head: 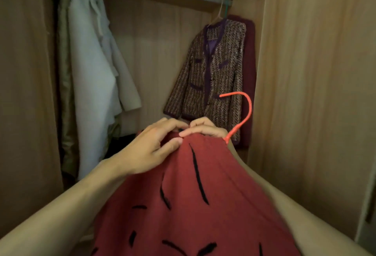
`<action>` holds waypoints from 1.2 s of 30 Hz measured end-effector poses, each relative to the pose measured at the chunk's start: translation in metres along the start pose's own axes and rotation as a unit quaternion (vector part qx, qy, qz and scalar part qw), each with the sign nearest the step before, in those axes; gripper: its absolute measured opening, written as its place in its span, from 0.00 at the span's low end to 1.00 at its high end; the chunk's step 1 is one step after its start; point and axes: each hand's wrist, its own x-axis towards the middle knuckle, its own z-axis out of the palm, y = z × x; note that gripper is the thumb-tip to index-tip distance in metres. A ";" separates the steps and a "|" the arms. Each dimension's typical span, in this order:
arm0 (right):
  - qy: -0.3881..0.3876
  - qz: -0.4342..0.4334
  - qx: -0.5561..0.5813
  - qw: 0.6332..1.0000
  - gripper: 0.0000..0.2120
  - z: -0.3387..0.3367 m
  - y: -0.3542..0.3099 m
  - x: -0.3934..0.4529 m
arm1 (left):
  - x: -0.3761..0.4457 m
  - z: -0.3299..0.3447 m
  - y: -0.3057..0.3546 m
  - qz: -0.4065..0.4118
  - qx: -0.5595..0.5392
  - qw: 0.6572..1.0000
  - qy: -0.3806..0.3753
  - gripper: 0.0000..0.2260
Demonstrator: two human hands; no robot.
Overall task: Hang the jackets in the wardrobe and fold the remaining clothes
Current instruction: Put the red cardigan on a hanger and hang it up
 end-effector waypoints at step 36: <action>0.229 0.004 -0.297 0.927 0.08 -0.092 0.210 0.083 | 0.095 0.051 -0.236 -0.064 0.181 0.945 0.264 0.10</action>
